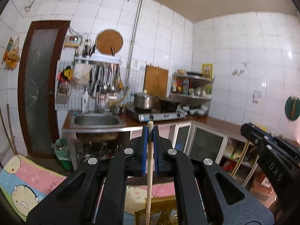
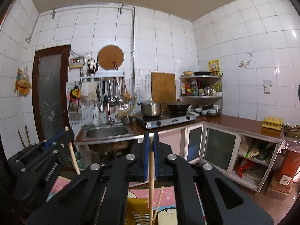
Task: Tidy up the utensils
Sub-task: 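Open the left tool over the holder while the right tool releases its chopstick, then move both open tools down to the chopsticks lying on the quilt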
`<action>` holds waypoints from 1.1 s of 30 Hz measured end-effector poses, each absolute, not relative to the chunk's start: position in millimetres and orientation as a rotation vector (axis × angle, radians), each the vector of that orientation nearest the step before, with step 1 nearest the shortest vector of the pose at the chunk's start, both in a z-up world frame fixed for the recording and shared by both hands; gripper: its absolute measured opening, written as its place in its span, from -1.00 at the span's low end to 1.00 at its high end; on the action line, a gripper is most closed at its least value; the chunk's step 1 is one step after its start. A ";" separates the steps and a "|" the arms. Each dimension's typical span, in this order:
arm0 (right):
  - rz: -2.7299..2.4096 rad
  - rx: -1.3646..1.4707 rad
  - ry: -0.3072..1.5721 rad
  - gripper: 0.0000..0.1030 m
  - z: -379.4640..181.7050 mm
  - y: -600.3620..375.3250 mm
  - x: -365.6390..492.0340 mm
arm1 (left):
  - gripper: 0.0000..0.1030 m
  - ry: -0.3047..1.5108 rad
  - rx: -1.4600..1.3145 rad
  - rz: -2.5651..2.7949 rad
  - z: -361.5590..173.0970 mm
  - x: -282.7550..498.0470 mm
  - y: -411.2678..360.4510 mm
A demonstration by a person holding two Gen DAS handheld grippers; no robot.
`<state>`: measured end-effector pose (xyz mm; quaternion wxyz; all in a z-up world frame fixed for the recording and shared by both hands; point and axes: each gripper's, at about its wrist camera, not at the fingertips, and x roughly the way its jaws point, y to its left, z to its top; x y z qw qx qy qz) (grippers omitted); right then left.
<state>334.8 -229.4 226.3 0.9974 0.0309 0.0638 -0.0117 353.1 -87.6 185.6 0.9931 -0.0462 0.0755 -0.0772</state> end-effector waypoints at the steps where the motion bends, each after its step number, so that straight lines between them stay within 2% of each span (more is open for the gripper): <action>1: -0.022 0.056 0.142 -0.91 218.4 -229.4 339.2 | -0.91 0.170 -0.086 -0.153 179.1 358.0 -87.0; 7: -0.020 0.055 0.233 -0.91 178.5 -237.6 358.6 | -0.91 0.284 -0.053 -0.151 137.4 376.9 -82.2; 13: -0.012 0.069 0.354 -0.89 153.6 -248.8 370.2 | -0.90 0.365 -0.053 -0.152 124.4 383.5 -70.9; 15: -0.017 0.084 0.389 -0.87 150.3 -254.1 370.7 | -0.73 0.380 -0.049 -0.151 126.5 380.1 -67.4; 16: -0.024 0.091 0.398 -0.81 150.6 -256.9 369.9 | -0.47 0.374 -0.050 -0.144 129.0 376.5 -66.3; 17: -0.029 0.100 0.399 -0.49 152.2 -259.4 367.4 | -0.15 0.360 -0.055 -0.136 133.7 370.6 -63.6; 19: -0.048 0.122 0.379 0.06 159.2 -266.3 356.2 | 0.22 0.327 -0.061 -0.119 145.2 357.3 -57.9; 21: -0.060 0.123 0.371 0.06 169.4 -270.9 342.6 | 0.39 0.299 -0.057 -0.112 159.0 342.4 -53.3; 25: -0.069 0.124 0.368 0.07 183.1 -275.3 309.3 | 0.91 0.239 -0.048 -0.075 190.2 303.8 -39.8; 29: -0.079 0.087 0.394 0.18 177.1 -266.2 272.9 | 0.90 0.238 -0.053 -0.071 202.6 269.4 -28.9; 33: -0.078 0.075 0.444 0.18 150.6 -256.3 244.0 | 0.90 0.283 -0.036 -0.077 190.3 245.3 -22.3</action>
